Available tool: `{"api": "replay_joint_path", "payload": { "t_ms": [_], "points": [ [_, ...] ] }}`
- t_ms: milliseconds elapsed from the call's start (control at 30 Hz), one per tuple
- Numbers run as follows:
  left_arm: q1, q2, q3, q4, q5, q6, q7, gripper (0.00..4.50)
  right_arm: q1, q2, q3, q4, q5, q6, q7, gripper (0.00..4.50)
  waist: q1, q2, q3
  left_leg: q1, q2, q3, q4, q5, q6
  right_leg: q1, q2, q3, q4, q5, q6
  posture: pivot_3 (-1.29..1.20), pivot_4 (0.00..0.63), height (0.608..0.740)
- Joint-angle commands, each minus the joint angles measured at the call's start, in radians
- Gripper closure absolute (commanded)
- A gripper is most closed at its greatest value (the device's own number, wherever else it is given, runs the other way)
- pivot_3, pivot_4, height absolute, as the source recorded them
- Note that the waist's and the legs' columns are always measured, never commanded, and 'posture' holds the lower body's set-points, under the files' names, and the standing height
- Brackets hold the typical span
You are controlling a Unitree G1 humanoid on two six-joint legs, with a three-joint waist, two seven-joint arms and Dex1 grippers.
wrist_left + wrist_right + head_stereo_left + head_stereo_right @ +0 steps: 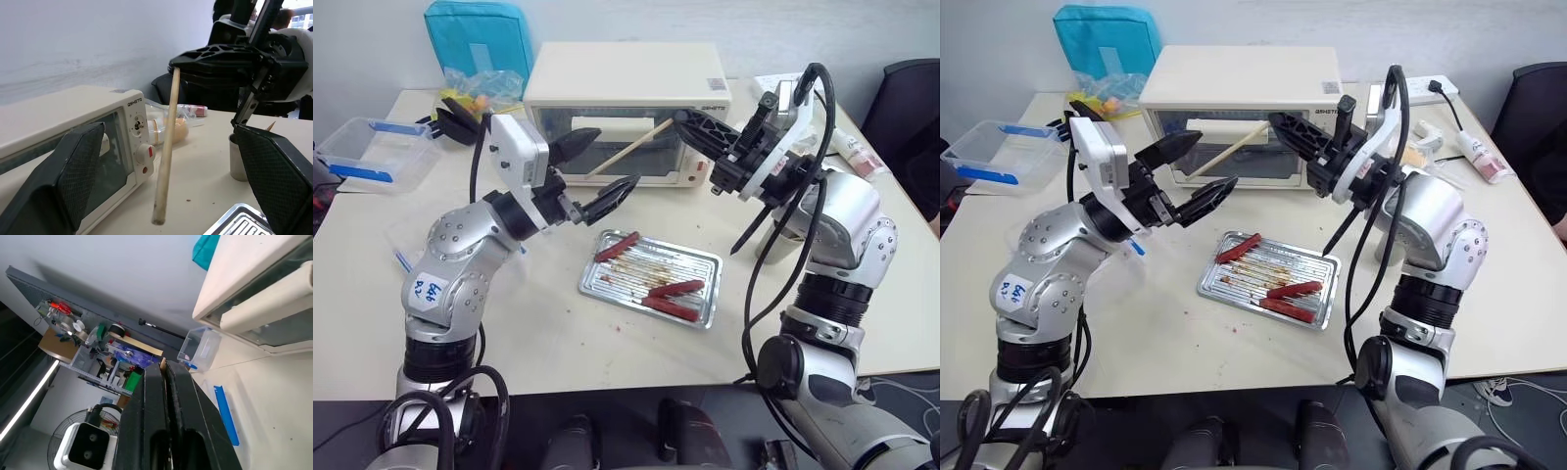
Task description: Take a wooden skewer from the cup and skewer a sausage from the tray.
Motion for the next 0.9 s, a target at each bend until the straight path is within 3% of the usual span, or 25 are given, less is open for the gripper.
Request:
{"api": "replay_joint_path", "payload": {
  "t_ms": [33, 200, 367, 833, 900],
  "points": [
    [-0.007, 0.022, 0.026, -0.059, -0.034, 0.014, -0.008, 0.0, -0.009, -0.016, -0.015, -0.026, 0.024, -0.007, 0.007, 4.48, 0.0, 0.0, 0.0, 0.0, 0.0, 0.0, 0.0, 0.0, 0.0, 0.0, 0.0, 0.0, 0.0, 0.0, 0.0, 0.0, 0.15, 0.74],
    [0.012, 0.033, 0.013, -0.058, -0.045, 0.022, -0.035, 0.0, -0.009, -0.015, -0.016, -0.024, 0.024, 0.003, 0.021, 4.48, 0.0, 0.0, 0.0, 0.0, 0.0, 0.0, 0.0, 0.0, 0.0, 0.0, 0.0, 0.0, 0.0, 0.0, 0.0, 0.0, 0.15, 0.74],
    [0.01, 0.041, 0.012, -0.029, -0.032, 0.014, -0.056, 1.08, -0.008, -0.022, -0.024, -0.017, 0.024, 0.021, 0.04, 4.5, 0.001, 0.0, 0.0, 0.0, 0.0, -0.001, 0.0, 0.0, 0.0, 0.0, 0.0, 0.0, 0.0, 0.0, 0.0, 0.0, 0.15, 0.74],
    [-0.02, 0.052, 0.004, 0.007, -0.031, 0.004, -0.12, 1.08, 0.025, -0.09, 0.014, -0.024, 0.024, 0.109, 0.211, 4.5, 0.001, 0.0, 0.0, 0.0, 0.0, -0.001, -0.001, -0.001, 0.001, 0.0, 0.0, 0.0, -0.001, 0.0, 0.0, 0.0, 0.15, 0.74],
    [-0.027, 0.045, 0.007, 0.009, -0.039, 0.003, -0.125, 1.46, 0.032, -0.097, 0.021, -0.022, 0.024, 0.105, 0.212, 4.5, 0.001, 0.0, 0.0, 0.0, 0.0, -0.001, -0.001, -0.001, 0.001, 0.0, 0.0, 0.0, -0.001, 0.0, 0.0, 0.0, 0.15, 0.74]
  ]
}}
